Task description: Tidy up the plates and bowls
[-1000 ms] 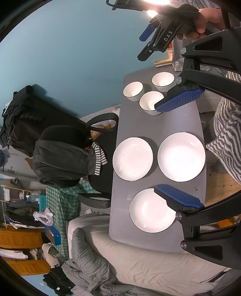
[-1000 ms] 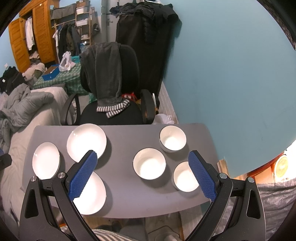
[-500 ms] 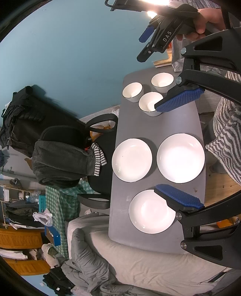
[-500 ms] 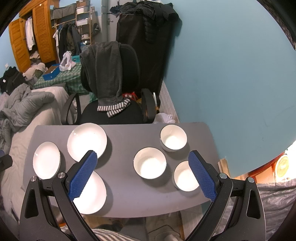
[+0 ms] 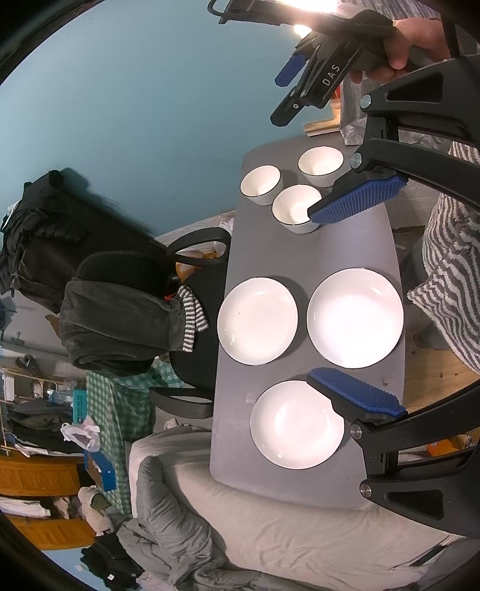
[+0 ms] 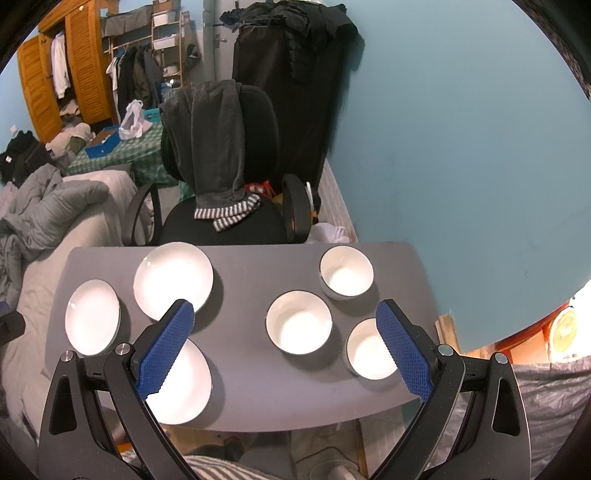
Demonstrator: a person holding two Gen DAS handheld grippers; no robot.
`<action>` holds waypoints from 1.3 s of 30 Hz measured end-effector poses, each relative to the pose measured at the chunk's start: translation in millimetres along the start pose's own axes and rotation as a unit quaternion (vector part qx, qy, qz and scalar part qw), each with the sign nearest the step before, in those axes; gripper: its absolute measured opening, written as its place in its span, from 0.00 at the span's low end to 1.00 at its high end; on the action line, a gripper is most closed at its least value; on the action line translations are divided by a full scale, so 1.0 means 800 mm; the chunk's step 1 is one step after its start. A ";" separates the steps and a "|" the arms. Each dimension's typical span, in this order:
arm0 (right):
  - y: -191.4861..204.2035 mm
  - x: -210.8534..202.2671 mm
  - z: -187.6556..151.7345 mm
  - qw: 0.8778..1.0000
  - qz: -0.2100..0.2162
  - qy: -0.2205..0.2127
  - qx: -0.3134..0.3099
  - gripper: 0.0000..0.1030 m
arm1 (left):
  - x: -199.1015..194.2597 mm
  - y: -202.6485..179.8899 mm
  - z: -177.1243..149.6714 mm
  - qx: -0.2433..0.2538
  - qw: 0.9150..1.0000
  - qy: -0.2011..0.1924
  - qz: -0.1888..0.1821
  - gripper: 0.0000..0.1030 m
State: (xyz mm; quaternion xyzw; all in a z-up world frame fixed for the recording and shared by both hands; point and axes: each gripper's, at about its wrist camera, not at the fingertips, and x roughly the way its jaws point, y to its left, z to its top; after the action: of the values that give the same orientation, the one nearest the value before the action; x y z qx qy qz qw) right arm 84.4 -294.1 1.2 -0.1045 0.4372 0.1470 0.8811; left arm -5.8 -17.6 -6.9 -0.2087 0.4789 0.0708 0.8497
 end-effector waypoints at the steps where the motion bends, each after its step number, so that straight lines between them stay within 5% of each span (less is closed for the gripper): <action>1: 0.000 -0.001 -0.001 1.000 0.000 0.000 -0.002 0.94 | 0.000 0.000 0.000 0.000 1.000 0.000 0.000 0.79; 32: 0.083 0.030 0.005 0.994 0.012 -0.001 -0.109 0.94 | 0.002 0.090 -0.009 -0.038 0.998 -0.030 0.050 0.79; 39: 0.097 0.065 -0.004 0.992 0.045 0.035 -0.113 0.94 | 0.028 0.112 -0.017 -0.049 0.998 0.003 0.037 0.75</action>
State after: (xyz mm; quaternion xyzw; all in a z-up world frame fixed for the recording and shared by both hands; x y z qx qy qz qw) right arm 85.0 -213.9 -46.9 -0.1886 0.4527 0.2313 0.8402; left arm -33.5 55.7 -57.4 -0.2327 0.4851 0.1252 0.8336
